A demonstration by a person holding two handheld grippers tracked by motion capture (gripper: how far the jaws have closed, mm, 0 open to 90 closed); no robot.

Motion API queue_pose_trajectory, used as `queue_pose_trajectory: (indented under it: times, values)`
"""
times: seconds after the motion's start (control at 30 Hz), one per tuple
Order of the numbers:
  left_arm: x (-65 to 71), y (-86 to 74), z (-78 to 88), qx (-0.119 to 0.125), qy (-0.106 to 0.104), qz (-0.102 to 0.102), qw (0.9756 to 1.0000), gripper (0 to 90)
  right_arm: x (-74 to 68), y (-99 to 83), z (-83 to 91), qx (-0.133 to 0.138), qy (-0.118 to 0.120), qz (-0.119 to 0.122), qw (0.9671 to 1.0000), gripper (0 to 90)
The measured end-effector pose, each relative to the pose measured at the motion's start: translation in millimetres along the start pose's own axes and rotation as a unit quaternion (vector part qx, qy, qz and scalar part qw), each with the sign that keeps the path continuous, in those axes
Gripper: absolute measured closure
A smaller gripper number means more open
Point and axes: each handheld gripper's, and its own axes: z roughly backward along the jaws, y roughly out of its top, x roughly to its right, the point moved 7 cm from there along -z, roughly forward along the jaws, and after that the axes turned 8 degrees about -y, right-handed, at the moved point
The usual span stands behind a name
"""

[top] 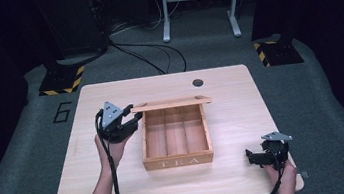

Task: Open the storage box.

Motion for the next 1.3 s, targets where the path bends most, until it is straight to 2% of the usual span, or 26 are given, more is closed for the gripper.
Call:
queue_pose_trajectory:
  times: [0.33,0.53,0.6,0.67,1.03,1.1,1.2,1.3]
  values:
    - [10.0,-21.1,5.0,-0.003,-0.01,0.001,0.9999,55.5,0.1,-0.2,0.1,-0.001,0.001,0.002,1.0,0.1]
    - [18.2,-42.0,7.2,-0.001,-0.015,0.006,0.9999,54.3,0.1,-0.2,0.1,0.0,0.001,0.002,1.0,0.1]
    - [19.0,-44.4,7.5,-0.001,-0.014,0.007,0.9999,54.0,0.1,-0.1,0.1,0.0,0.001,0.002,1.0,0.1]
    - [22.5,-55.1,8.0,-0.002,-0.014,0.007,0.9999,53.7,0.1,-0.2,0.1,0.0,0.0,0.002,1.0,0.1]
    - [30.1,-88.9,5.3,-0.009,-0.033,0.028,0.999,50.9,0.1,-0.2,0.1,0.0,0.0,0.002,1.0,0.1]
    - [31.5,-95.6,4.3,-0.013,-0.03,0.027,0.9991,49.9,0.0,-0.1,0.1,0.0,0.0,0.001,1.0,0.0]
    - [34.0,-107.3,1.6,-0.016,-0.037,0.042,0.9983,49.6,0.1,-0.2,0.1,0.0,0.0,0.003,1.0,0.1]
    - [35.0,-115.8,-0.3,-0.025,-0.041,0.048,0.9977,49.2,0.0,-0.1,0.1,0.0,0.0,0.001,1.0,0.0]
